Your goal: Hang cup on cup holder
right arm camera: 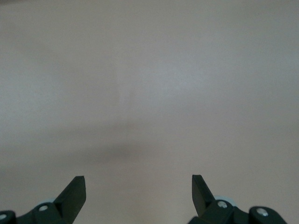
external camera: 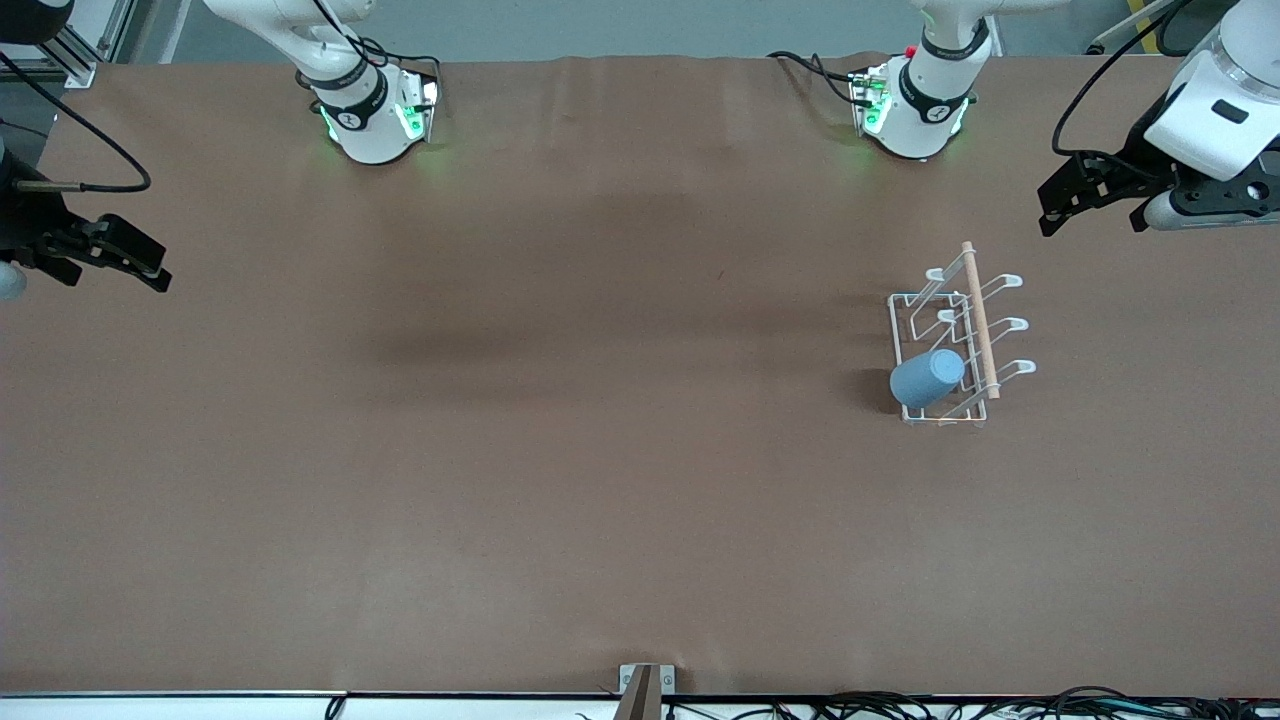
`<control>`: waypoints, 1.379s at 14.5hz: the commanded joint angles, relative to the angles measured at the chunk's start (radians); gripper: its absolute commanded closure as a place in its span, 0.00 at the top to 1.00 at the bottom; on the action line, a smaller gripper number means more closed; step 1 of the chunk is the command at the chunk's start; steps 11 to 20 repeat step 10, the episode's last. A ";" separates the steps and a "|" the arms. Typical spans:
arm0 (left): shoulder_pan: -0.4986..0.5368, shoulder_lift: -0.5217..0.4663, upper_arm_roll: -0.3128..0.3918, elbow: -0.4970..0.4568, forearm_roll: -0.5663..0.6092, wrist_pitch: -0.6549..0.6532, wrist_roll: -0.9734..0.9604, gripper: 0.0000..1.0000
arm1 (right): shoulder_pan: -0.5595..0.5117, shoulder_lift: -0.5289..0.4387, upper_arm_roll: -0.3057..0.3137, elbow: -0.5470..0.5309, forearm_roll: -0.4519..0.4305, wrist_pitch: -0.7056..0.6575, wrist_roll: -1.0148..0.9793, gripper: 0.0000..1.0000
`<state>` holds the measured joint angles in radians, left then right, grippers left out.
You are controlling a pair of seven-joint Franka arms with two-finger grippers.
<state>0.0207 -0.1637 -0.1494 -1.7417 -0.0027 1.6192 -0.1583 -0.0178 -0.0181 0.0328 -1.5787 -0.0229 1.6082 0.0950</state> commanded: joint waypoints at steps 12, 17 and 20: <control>-0.004 0.079 0.004 0.152 -0.007 -0.111 0.023 1.00 | 0.012 -0.026 -0.010 -0.032 0.011 0.012 0.002 1.00; -0.004 0.079 0.004 0.152 -0.007 -0.111 0.023 1.00 | 0.012 -0.026 -0.010 -0.032 0.011 0.012 0.002 1.00; -0.004 0.079 0.004 0.152 -0.007 -0.111 0.023 1.00 | 0.012 -0.026 -0.010 -0.032 0.011 0.012 0.002 1.00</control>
